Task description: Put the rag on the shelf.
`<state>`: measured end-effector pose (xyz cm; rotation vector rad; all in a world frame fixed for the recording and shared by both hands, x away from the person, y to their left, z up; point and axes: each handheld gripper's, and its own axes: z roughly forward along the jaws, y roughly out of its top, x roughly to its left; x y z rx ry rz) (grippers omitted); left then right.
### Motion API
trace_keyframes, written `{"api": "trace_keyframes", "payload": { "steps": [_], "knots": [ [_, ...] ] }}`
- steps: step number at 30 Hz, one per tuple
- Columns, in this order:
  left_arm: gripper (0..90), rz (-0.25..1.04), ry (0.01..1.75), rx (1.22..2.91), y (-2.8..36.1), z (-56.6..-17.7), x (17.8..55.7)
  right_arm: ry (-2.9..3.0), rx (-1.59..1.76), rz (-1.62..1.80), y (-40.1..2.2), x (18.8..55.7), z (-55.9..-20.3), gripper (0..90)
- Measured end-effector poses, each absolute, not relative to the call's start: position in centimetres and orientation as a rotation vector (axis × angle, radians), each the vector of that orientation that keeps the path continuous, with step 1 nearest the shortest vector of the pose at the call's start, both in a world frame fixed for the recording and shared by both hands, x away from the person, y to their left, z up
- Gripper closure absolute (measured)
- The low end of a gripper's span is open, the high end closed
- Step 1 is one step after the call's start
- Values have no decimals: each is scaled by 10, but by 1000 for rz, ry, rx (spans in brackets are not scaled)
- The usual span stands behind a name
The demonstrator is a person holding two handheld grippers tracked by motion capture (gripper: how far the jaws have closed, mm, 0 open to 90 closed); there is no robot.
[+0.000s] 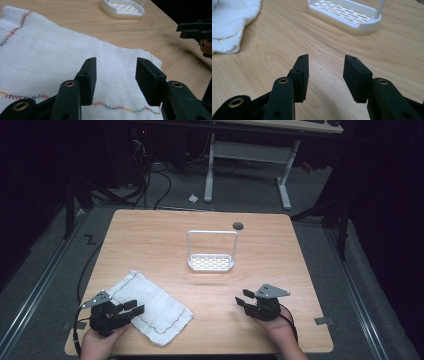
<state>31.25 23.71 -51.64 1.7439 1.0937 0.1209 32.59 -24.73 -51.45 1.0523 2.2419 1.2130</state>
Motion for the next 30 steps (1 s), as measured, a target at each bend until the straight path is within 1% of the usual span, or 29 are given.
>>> {"api": "trace_keyframes", "payload": {
  "steps": [5, 7, 9, 10, 12, 14, 16, 18, 19, 22, 24, 26, 30],
  "knots": [
    [510, 164, 1100, 1746, 238, -515, 314, 2258, 1022, 1222, -238, 321, -514, 565],
    [519, 217, 1117, 1748, 240, -515, 313, 2285, 1017, 1246, -230, 321, -515, 616],
    [550, 240, 1132, 1774, 241, -517, 313, 2327, 1015, 1329, -212, 320, -514, 660],
    [574, 249, 1138, 1799, 241, -518, 314, 2356, 1000, 1357, -199, 319, -513, 700],
    [665, 238, 1151, 1839, 241, -521, 316, 2417, 888, 1318, -167, 319, -510, 767],
    [730, 208, 1163, 1874, 240, -525, 319, 2469, 795, 1287, -138, 322, -507, 786],
    [769, 230, 1153, 1919, 238, -527, 320, 2498, 749, 1292, -112, 330, -505, 819],
    [799, 230, 1148, 1926, 238, -527, 321, 2518, 715, 1277, -90, 338, -504, 856],
    [805, 224, 1144, 1932, 237, -528, 322, 2531, 710, 1264, -80, 341, -504, 865],
    [818, 258, 1171, 1985, 234, -533, 330, 2581, 706, 1221, -59, 352, -511, 864],
    [824, 234, 1182, 1968, 234, -534, 335, 2623, 696, 1156, -50, 357, -522, 865],
    [824, 231, 1185, 1958, 234, -535, 336, 2644, 688, 1112, -47, 358, -531, 871],
    [804, 230, 1184, 1945, 232, -536, 336, 2637, 713, 1131, -53, 355, -532, 885]
  ]
}}
